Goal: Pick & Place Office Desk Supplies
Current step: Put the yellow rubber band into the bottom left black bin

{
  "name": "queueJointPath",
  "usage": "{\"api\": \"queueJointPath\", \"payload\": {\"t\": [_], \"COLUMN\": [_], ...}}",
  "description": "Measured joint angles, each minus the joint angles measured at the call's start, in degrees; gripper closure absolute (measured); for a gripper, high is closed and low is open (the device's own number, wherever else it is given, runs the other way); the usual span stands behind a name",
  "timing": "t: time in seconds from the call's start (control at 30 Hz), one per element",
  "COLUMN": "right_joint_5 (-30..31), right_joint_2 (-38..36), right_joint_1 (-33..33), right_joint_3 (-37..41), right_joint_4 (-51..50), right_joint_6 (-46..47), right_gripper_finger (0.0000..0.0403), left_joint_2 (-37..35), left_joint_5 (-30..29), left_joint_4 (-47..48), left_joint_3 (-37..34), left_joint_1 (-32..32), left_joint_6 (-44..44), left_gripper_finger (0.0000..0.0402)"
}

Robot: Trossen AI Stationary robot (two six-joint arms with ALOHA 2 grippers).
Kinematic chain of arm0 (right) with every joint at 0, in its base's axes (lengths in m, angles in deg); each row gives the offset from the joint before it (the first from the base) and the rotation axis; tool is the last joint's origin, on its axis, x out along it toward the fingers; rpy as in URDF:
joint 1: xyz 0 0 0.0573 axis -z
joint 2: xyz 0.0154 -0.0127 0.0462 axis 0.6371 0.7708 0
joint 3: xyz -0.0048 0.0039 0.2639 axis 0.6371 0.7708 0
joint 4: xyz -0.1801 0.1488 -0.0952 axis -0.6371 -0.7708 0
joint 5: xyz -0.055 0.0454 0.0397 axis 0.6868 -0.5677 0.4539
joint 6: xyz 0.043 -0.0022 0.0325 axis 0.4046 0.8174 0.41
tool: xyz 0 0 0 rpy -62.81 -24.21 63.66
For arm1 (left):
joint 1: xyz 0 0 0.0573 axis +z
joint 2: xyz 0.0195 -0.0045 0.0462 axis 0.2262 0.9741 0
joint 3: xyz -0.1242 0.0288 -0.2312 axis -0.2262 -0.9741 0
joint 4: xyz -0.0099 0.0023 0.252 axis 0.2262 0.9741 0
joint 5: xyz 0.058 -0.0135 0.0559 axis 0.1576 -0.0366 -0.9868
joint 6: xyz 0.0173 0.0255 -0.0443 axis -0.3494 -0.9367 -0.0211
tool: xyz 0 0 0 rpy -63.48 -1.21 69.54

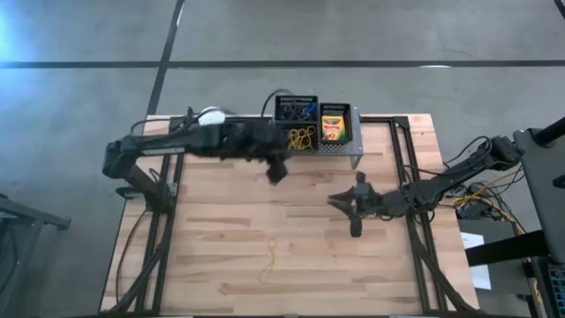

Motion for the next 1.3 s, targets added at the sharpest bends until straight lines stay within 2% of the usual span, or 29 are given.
{"api": "queueJointPath", "payload": {"t": [0.07,0.13,0.27,0.37,0.5,0.6,0.77,0.87,0.97,1.17,1.3], "right_joint_5": [-5.0,-11.0,-21.9,-34.0,-51.2,-58.0,-60.7,-61.3,-65.4,-68.3,-70.8], "right_joint_2": [2.2,5.6,14.6,22.5,33.3,42.2,55.8,62.7,68.5,77.7,81.7], "right_joint_1": [0.7,2.3,6.2,9.3,14.1,16.3,17.9,18.3,18.3,17.8,17.9], "right_joint_3": [-0.2,-1.7,-7.3,-13.3,-23.6,-32.8,-49.7,-59.7,-69.0,-81.6,-87.4], "right_joint_4": [4.7,7.3,7.0,6.3,0.6,-8.5,-27.1,-37.0,-45.9,-56.7,-60.4], "right_joint_6": [-3.5,-5.1,-6.9,-12.1,-18.5,-25.7,-42.4,-52.7,-61.7,-76.8,-81.3], "right_gripper_finger": [0.0335,0.0335,0.0335,0.0328,0.0306,0.0291,0.0265,0.025,0.0238,0.023,0.0235], "left_joint_2": [-2.1,-4.0,-7.0,-8.6,-10.8,-14.0,-20.2,-23.8,-26.3,-27.4,-27.4], "left_joint_5": [-1.6,-6.0,-19.1,-27.2,-36.1,-42.9,-50.5,-50.9,-51.0,-51.0,-50.1], "left_joint_4": [-0.1,-0.3,-0.7,-1.5,-2.4,-2.2,-2.1,-2.4,-3.9,-10.6,-12.6], "left_joint_3": [-2.1,-4.9,-11.7,-17.1,-23.4,-27.5,-34.1,-37.8,-41.1,-45.7,-46.5], "left_joint_1": [-4.3,-9.5,-21.6,-29.8,-38.3,-42.8,-45.0,-44.8,-44.6,-44.6,-44.6], "left_joint_6": [1.6,4.3,11.0,18.3,32.1,41.4,49.3,52.7,54.6,54.9,54.9], "left_gripper_finger": [0.0249,0.0257,0.027,0.0275,0.0276,0.0276,0.0276,0.0276,0.0276,0.0276,0.0276]}}
